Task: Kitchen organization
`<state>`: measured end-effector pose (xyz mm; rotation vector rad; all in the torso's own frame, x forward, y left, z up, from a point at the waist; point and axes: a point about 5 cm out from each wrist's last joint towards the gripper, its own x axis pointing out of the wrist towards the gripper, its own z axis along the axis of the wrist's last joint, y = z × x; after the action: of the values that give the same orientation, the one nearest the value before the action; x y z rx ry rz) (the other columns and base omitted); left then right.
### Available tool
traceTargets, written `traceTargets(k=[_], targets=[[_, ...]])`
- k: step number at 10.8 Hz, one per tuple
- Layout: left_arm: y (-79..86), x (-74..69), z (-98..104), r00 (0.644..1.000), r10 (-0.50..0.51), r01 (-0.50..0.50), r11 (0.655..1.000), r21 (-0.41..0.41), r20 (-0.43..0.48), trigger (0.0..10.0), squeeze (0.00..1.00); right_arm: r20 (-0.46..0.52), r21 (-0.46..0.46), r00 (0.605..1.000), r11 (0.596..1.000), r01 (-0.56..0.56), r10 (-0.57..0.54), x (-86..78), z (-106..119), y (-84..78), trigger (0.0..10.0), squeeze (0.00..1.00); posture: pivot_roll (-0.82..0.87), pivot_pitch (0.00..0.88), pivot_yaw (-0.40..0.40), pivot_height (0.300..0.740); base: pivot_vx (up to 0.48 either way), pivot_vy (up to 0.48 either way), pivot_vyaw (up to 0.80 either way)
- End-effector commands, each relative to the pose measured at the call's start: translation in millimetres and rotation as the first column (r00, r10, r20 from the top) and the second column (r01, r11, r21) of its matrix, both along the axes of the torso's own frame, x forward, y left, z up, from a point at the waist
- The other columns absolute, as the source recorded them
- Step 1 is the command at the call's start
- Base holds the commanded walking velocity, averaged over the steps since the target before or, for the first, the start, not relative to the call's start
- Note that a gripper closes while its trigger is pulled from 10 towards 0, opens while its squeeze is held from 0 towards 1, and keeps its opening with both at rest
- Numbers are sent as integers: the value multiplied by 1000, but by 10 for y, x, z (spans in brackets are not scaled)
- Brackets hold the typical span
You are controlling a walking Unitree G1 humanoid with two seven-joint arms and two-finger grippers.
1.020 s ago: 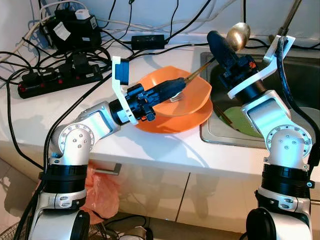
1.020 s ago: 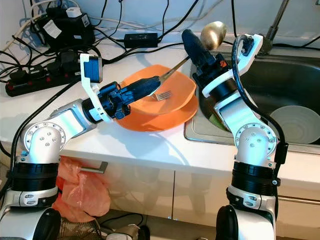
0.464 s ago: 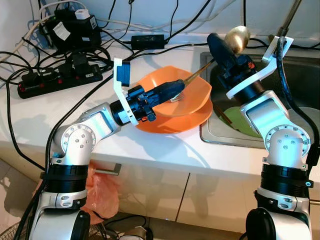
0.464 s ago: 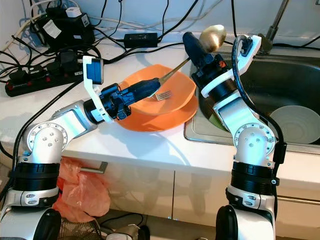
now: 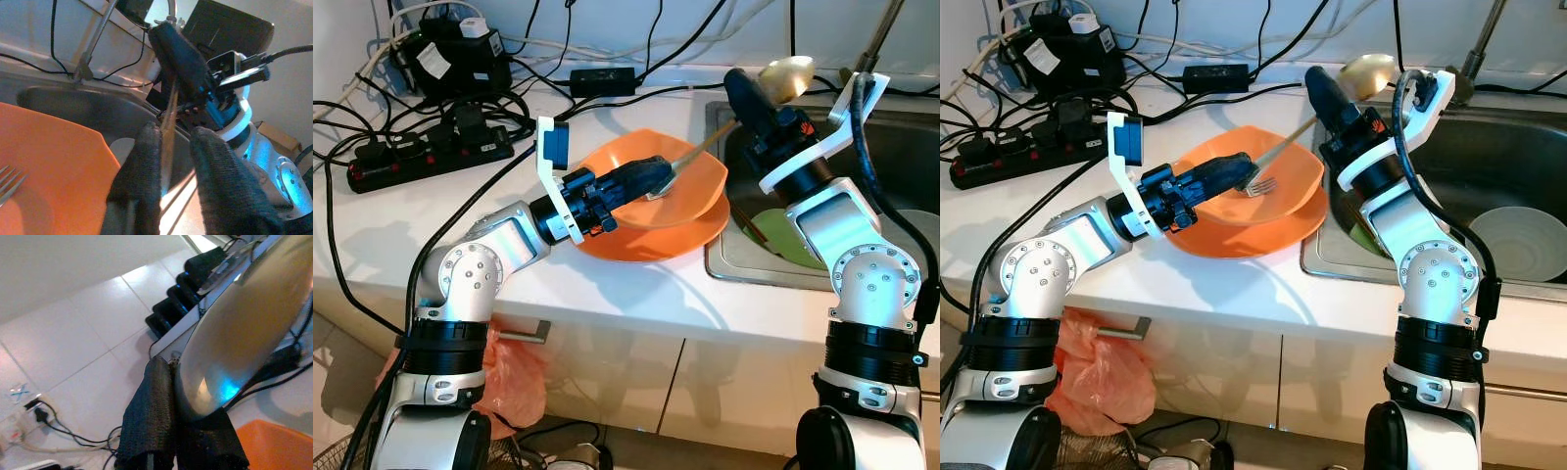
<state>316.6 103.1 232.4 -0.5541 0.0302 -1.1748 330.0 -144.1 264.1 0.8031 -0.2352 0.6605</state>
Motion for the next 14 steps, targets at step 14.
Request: traceTargets(k=[14], targets=[[-97,-87,-149,974,-84,6,938,347,211,10000,878,26,-332,671,626,705,-741,278,-209,-953,0,0,70,61,71,740,0,0,0]])
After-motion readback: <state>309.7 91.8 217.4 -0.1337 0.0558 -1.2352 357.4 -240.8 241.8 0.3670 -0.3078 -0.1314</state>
